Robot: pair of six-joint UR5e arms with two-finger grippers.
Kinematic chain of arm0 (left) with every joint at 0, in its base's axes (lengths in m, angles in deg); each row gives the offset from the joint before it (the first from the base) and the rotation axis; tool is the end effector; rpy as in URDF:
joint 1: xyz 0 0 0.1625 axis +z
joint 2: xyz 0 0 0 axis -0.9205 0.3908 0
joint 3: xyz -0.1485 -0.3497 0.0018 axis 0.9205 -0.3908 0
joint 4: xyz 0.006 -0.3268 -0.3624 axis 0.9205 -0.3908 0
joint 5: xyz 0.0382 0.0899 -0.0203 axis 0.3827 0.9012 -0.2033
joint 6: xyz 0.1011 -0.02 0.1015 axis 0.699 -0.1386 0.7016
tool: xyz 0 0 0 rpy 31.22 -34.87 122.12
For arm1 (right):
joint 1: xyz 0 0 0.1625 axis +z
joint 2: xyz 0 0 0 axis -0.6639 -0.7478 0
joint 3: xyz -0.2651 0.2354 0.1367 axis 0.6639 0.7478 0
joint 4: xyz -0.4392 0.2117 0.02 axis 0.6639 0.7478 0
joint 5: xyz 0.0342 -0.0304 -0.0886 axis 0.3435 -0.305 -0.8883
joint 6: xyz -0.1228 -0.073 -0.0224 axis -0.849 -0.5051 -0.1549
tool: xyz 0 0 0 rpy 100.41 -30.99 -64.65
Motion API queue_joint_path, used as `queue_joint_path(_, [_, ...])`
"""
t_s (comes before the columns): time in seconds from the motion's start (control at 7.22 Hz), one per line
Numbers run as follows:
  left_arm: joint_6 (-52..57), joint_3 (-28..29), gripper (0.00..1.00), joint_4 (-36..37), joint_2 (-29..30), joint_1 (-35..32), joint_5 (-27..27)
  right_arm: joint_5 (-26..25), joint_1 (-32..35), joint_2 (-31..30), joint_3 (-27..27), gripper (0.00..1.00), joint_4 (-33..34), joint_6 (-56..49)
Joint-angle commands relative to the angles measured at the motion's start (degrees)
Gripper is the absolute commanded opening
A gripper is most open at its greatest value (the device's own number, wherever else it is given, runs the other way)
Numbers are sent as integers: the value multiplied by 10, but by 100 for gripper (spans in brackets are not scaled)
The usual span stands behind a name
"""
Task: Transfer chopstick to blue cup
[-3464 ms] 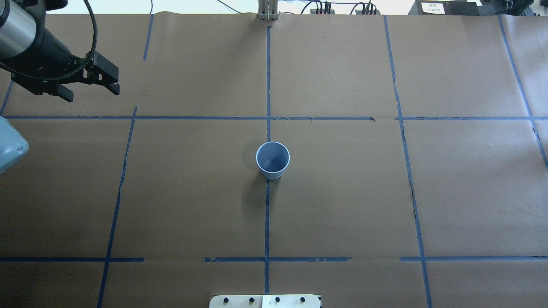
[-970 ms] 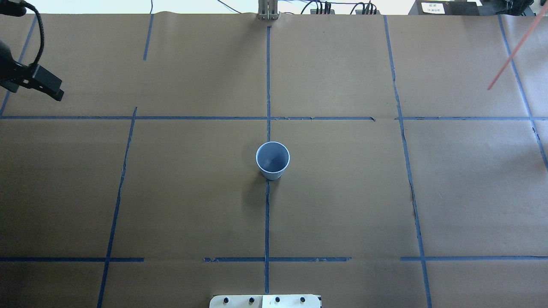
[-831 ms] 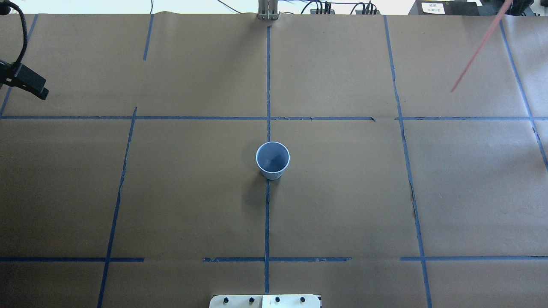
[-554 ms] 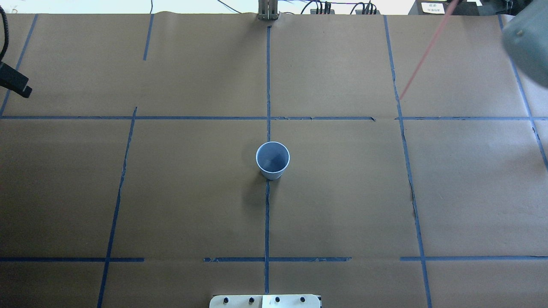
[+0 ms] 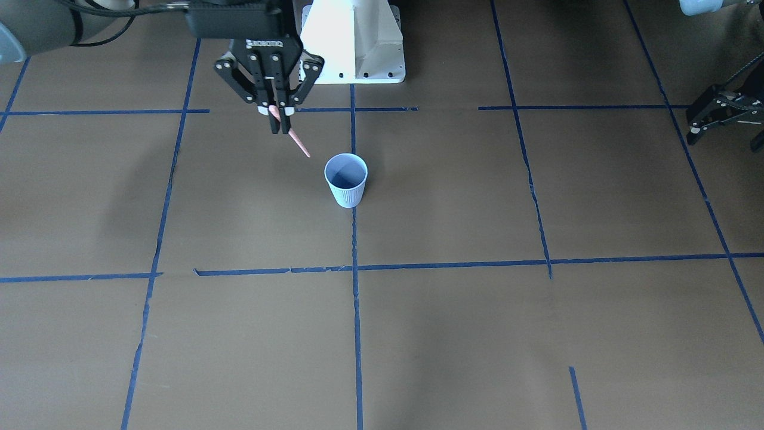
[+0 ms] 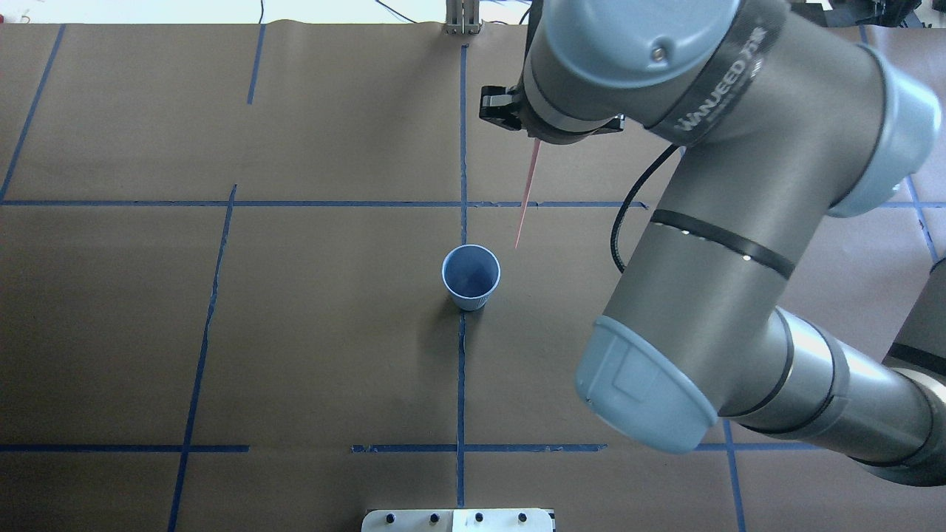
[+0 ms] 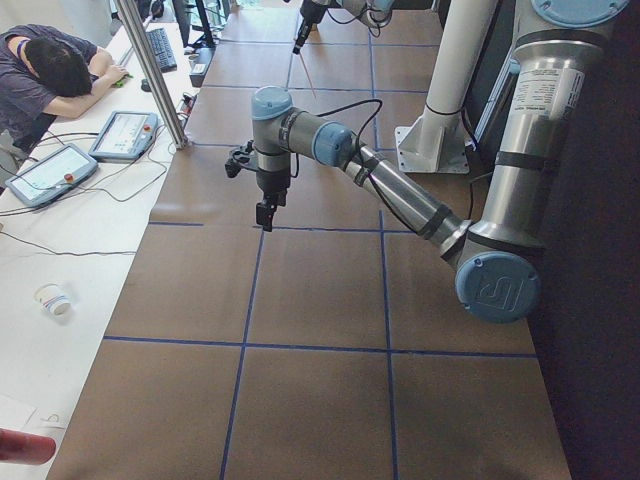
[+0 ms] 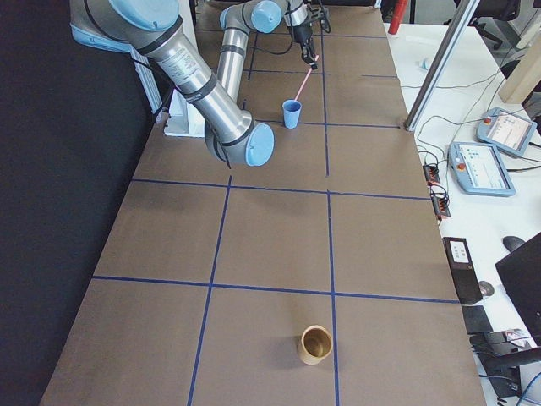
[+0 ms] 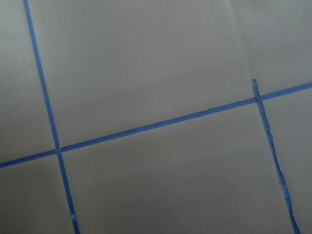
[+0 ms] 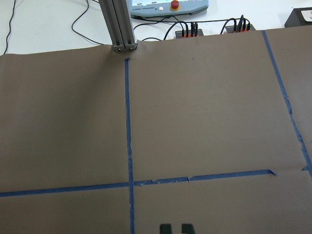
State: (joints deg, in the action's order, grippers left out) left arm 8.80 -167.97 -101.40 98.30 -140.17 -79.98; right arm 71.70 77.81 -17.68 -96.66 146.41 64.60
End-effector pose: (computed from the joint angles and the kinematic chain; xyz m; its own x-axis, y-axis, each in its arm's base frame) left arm 0.1186 -0.5605 0.3415 0.7600 0.2362 -0.6054 -0.1269 0.9676 0.2181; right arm -0.3917 -0.4475 -0.0393 0.6847 0.0786 0.7246 -0.3637 0.8984 0.2461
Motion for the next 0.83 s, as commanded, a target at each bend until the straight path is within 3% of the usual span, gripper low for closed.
queue_joint_path(0.0, [-2, -1, 100, 0, -7, 0, 0, -11, -26, 8, 53, 0, -58, 8])
queue_joint_path(0.14, [-2, 0, 100, 0, -7, 0, 0, -15, -32, 17, 80, 0, -73, 8])
queue_joint_path(0.55, [-3, 1, 100, 0, -7, -1, 0, -32, -61, 11, 87, 3, -72, 7])
queue_joint_path(0.69, [-3, 1, 100, 0, -7, -1, 0, -30, -62, 9, 86, 37, -73, 7])
